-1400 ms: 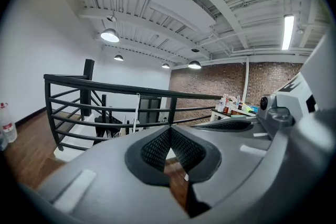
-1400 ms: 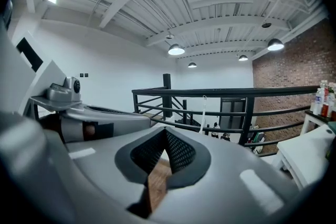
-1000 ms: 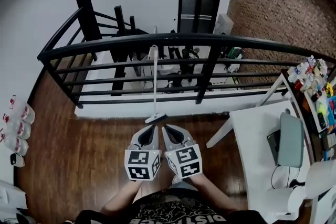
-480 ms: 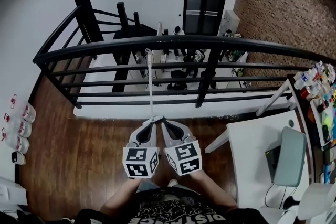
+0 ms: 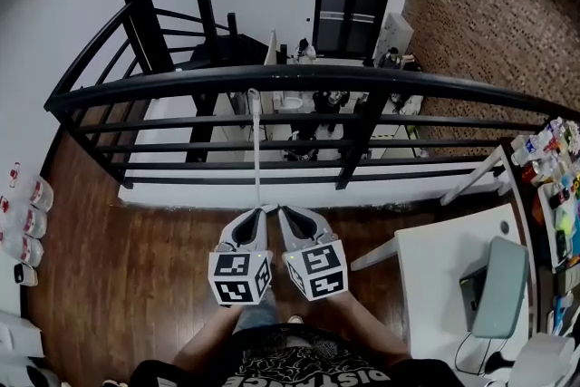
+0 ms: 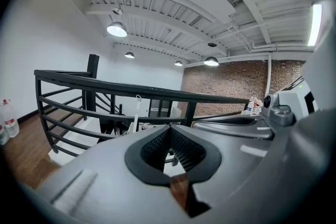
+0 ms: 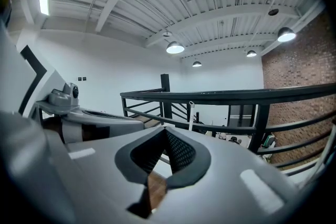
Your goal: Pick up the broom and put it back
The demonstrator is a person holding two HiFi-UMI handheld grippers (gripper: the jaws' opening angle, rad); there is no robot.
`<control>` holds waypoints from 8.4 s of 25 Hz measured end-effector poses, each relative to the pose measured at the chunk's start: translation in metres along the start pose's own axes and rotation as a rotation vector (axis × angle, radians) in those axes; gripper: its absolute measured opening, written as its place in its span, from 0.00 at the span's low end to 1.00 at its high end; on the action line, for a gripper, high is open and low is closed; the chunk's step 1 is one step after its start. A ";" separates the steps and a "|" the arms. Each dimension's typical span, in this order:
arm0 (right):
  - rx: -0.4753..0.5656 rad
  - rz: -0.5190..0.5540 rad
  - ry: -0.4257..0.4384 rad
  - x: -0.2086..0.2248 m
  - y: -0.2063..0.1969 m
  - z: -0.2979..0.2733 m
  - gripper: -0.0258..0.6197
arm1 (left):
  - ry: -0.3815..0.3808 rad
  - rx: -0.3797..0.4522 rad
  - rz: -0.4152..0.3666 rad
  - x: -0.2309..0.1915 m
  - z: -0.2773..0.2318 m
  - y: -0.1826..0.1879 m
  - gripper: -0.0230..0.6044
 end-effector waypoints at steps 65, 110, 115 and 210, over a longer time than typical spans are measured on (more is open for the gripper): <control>-0.150 -0.118 -0.093 0.161 0.034 -0.411 0.19 | 0.023 -0.048 -0.020 -0.218 -0.277 0.105 0.04; 0.161 -0.057 -0.400 0.151 0.126 -0.182 0.18 | -0.150 0.039 -0.045 -0.175 -0.210 0.089 0.04; 0.186 -0.044 -0.437 0.158 0.146 -0.156 0.18 | -0.126 0.047 -0.036 -0.185 -0.207 0.091 0.04; -0.158 -0.049 -0.123 0.135 0.039 -0.405 0.19 | 0.024 -0.023 -0.018 -0.229 -0.259 0.096 0.04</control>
Point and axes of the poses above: the fingertips, and each gripper's own axes: z backward along the fingers, x to its right, y out of its top, the point moved 6 cm from there along z, backward along the fingers, and after that the axes turned 5 degrees about -z, right-handed, at the moved point
